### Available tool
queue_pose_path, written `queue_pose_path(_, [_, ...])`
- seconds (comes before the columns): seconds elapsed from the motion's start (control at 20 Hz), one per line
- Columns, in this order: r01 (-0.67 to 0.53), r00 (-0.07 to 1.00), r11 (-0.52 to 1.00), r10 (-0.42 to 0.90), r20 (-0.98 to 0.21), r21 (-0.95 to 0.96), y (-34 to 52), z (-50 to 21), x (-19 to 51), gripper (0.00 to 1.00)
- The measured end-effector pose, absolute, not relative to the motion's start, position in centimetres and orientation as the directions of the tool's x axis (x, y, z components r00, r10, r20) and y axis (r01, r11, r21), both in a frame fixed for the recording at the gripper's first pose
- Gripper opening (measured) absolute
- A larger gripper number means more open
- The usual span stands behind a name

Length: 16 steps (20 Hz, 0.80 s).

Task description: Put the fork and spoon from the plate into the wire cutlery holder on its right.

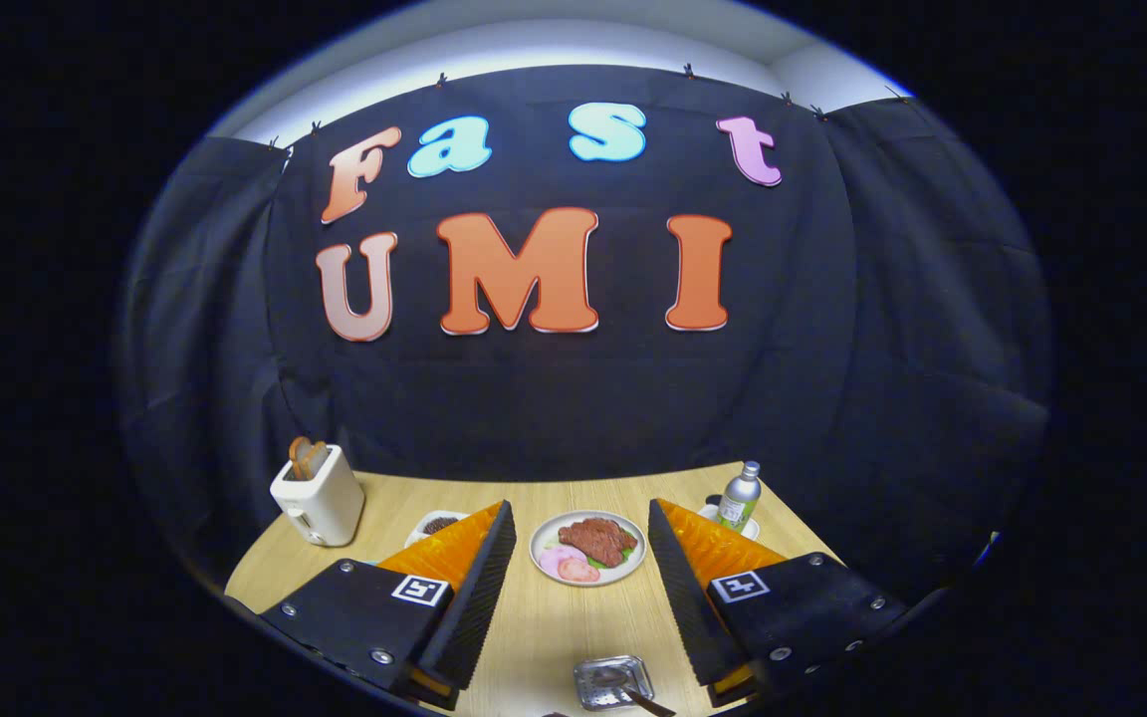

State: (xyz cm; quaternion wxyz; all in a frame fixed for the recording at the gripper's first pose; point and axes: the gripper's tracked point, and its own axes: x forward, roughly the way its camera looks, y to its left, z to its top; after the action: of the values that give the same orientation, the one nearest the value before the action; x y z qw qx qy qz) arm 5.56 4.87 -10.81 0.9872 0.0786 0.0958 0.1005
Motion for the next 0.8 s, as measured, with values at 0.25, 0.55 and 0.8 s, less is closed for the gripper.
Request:
queue_pose_path(0.25, [-0.210,0.975,0.971,0.216,-0.045,0.112,8.5,-6.3,5.2,0.88])
queue_pose_path(0.55, [-0.307,0.950,0.940,0.311,0.001,0.151,17.2,-4.7,4.3,0.90])
queue_pose_path(0.8, [-0.403,0.909,0.901,0.414,-0.043,0.161,24.6,-5.7,3.5,0.90])
